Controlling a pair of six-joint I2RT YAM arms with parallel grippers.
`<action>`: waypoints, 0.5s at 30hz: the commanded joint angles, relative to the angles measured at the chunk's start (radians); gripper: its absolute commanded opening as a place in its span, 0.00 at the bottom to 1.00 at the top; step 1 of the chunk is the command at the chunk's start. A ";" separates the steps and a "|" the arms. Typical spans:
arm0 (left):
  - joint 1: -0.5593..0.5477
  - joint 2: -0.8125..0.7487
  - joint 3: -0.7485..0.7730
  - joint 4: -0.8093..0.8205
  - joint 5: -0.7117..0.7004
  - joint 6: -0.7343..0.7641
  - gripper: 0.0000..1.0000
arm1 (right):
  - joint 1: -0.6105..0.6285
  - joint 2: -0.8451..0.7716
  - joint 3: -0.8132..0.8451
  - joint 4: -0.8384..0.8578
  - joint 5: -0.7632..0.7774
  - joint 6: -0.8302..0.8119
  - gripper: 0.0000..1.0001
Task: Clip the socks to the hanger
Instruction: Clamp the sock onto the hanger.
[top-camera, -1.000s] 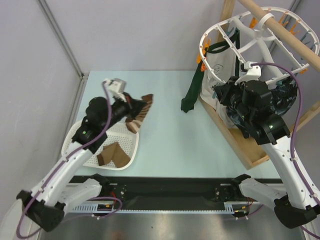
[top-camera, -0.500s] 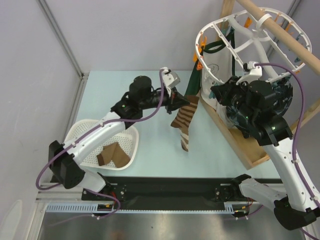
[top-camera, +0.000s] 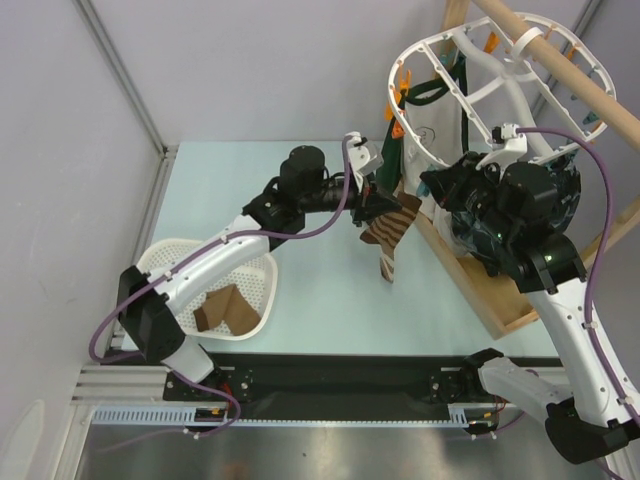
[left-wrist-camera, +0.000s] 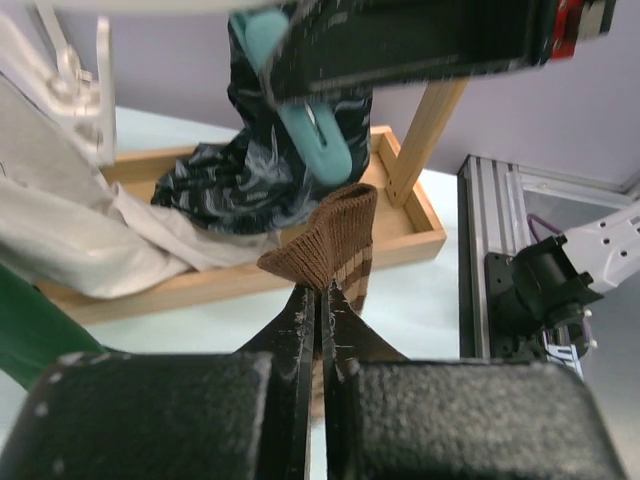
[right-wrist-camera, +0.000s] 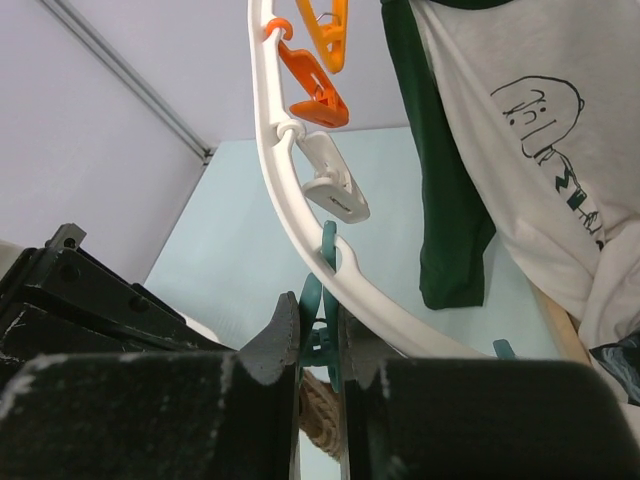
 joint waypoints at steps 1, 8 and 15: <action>-0.012 0.023 0.068 0.057 0.041 0.003 0.00 | 0.001 -0.008 -0.011 0.032 -0.134 0.016 0.00; -0.016 0.048 0.088 0.051 0.048 0.003 0.00 | -0.029 -0.016 -0.014 0.036 -0.162 0.032 0.00; -0.018 0.054 0.097 0.067 0.058 -0.009 0.00 | -0.052 -0.023 -0.028 0.045 -0.191 0.038 0.00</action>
